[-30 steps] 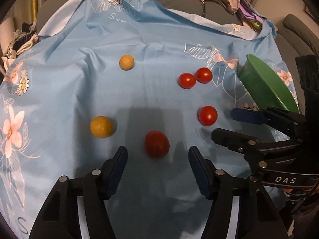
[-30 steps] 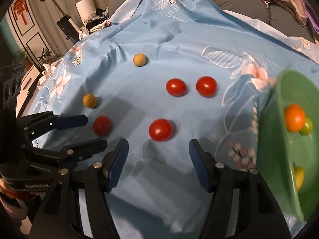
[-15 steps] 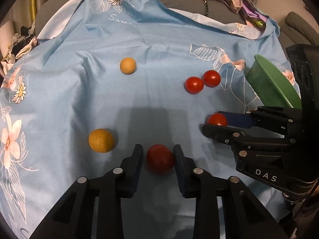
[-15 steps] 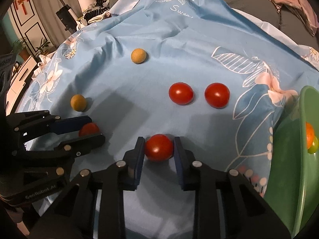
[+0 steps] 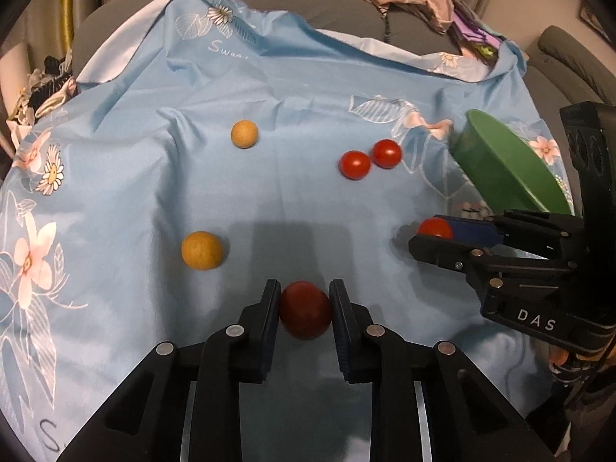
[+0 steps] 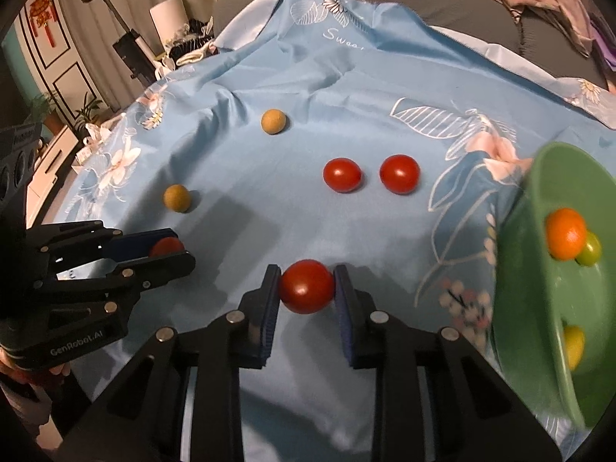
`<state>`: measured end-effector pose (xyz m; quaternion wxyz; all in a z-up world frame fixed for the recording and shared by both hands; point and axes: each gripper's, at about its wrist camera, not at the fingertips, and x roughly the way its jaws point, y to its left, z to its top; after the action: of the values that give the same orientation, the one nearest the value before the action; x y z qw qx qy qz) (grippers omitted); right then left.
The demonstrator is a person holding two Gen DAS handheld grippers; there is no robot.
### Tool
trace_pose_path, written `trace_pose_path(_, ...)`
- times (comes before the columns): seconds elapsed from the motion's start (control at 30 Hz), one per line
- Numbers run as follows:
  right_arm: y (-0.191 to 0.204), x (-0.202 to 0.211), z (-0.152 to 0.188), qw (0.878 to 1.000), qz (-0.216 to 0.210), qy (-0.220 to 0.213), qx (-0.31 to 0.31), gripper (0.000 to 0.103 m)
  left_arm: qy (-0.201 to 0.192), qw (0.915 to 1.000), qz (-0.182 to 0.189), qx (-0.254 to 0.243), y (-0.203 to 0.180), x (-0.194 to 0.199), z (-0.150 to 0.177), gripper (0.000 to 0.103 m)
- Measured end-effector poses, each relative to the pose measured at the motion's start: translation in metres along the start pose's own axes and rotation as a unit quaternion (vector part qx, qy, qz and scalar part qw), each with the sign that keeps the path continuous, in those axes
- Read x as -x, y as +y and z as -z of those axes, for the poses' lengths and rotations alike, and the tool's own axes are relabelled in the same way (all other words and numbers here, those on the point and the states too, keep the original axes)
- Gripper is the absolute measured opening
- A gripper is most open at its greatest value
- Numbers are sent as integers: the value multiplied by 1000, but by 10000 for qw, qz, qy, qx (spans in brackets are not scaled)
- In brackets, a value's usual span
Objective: Organize fruits
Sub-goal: 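Carry both red cherry tomatoes toward the green bowl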
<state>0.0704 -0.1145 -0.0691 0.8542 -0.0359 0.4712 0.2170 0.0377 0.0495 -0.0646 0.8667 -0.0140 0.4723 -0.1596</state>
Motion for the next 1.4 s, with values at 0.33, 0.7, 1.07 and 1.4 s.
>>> trace_pose_path(0.33,5,39,25,9997,-31,-217,-125,28,-165,9998,-4,-87,-16,31,13,25)
trace_pose_path(0.7,-2,77,37,9980,64,-551,-290,28,-398,9989,-71,-249,-33,58,16,25)
trace_pose_path(1.07,-28,117,42,9924,256,-1059,-571,28,-684,9949,1,-743,-70,71,-7,26)
trace_pose_path(1.4,-66,136,48,9848,590,-1340,-933,28,-893,9887,266,-1174,-116,63,-38,26)
